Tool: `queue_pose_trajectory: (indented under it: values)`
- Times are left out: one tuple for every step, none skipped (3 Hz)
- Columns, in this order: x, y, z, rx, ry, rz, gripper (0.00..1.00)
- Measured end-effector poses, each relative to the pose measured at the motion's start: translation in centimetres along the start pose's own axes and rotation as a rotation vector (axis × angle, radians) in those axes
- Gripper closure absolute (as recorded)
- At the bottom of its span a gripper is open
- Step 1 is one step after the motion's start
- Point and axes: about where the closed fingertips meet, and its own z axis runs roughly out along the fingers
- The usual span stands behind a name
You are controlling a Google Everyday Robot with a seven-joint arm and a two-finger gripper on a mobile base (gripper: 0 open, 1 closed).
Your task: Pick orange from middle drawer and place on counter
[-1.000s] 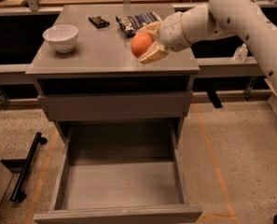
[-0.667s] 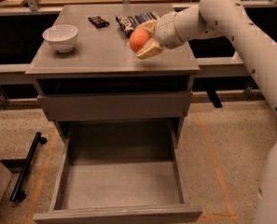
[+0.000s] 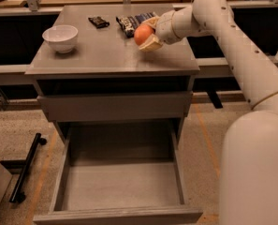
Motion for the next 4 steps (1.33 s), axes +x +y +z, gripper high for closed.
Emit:
queue_pose_trajectory:
  values:
    - [2.1,-1.1,1.5,0.021,0.017,0.027,0.39]
    - [3.2,-1.9,2.5,0.033,0.023,0.045,0.17]
    - [3.8,-2.2,3.3,0.042,-0.025,0.083,0.0]
    - [3.5,-2.4,3.1,0.042,-0.025,0.083,0.0]
